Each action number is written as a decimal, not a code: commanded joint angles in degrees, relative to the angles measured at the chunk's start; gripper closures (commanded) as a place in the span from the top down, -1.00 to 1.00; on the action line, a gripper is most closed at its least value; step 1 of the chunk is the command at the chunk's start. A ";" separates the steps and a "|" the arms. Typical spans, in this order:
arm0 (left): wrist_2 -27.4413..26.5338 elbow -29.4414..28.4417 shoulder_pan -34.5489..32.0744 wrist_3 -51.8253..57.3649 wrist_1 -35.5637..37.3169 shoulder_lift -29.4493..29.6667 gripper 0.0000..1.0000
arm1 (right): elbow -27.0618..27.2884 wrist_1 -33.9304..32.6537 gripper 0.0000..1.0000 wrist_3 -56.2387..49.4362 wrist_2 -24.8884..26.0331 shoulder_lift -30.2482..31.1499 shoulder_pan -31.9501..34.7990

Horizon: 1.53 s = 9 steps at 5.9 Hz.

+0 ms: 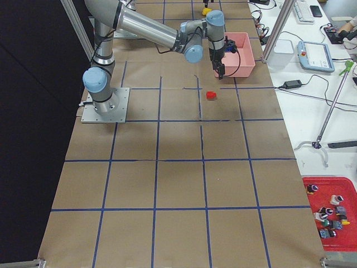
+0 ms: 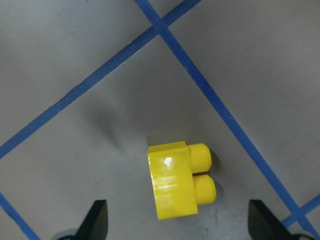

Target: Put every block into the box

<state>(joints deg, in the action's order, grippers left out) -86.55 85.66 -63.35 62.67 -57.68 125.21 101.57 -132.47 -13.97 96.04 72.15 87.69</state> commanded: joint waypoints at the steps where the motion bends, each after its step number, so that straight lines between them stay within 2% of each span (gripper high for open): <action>1: 0.59 0.83 0.06 -0.27 2.49 3.27 0.98 | 7.92 -13.28 0.99 2.29 -0.76 -0.69 -3.03; 3: 0.15 2.31 0.59 -0.27 2.40 2.59 0.98 | 10.93 -19.55 0.98 3.42 -2.25 -4.02 -3.31; 4: 0.06 2.67 1.29 -0.18 2.14 2.23 0.76 | 11.11 -20.28 0.98 4.38 -3.31 -5.43 -2.96; 5: 0.06 2.67 1.29 -0.26 1.96 2.14 0.39 | 11.20 -20.29 0.98 5.96 -3.49 -6.58 -2.70; 8: -0.20 0.84 1.21 -0.62 1.70 1.97 -0.21 | 11.46 -20.20 0.94 5.54 -4.37 -8.78 -3.13; 9: -0.38 -0.48 1.12 -1.23 1.52 0.57 -0.35 | 11.72 -20.11 0.55 5.45 -4.46 -8.26 -3.22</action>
<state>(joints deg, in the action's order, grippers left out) -86.76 86.36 -62.16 61.89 -55.96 126.70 113.03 -152.66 -8.41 91.66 63.67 84.56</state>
